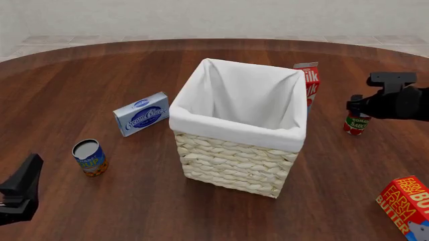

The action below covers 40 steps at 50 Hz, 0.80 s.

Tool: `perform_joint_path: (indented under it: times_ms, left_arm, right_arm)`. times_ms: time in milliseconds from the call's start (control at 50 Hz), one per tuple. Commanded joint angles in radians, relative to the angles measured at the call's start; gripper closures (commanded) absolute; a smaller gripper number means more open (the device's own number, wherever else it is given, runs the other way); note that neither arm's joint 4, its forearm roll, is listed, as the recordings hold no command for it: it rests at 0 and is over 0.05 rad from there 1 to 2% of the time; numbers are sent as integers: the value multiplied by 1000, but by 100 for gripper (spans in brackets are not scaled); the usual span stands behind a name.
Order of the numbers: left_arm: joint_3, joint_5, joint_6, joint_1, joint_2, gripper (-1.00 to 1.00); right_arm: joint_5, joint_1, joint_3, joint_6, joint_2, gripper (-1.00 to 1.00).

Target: Pick up the alphabet soup and the tomato sauce, and put them in the basket.

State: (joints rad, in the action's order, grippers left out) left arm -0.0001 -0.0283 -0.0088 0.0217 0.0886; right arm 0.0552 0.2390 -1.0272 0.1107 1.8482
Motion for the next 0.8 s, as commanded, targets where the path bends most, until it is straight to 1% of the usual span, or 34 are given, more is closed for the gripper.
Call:
perform_joint_path:
  times_ms: [20,300,620,800]
  left_arm:
    - [0,-21,0,0,21,-100]
    - [0,-25,2,0,25,-100]
    - [0,-115,2,1,117,-100]
    - [0,-107,2,1,108,-100]
  right_arm:
    - [6,-5,-14,-1,26,-100]
    - [12,1,-27,3,54,-100]
    - [16,1,-28,7,83,-100]
    - [19,-4,-24,1,89,-100]
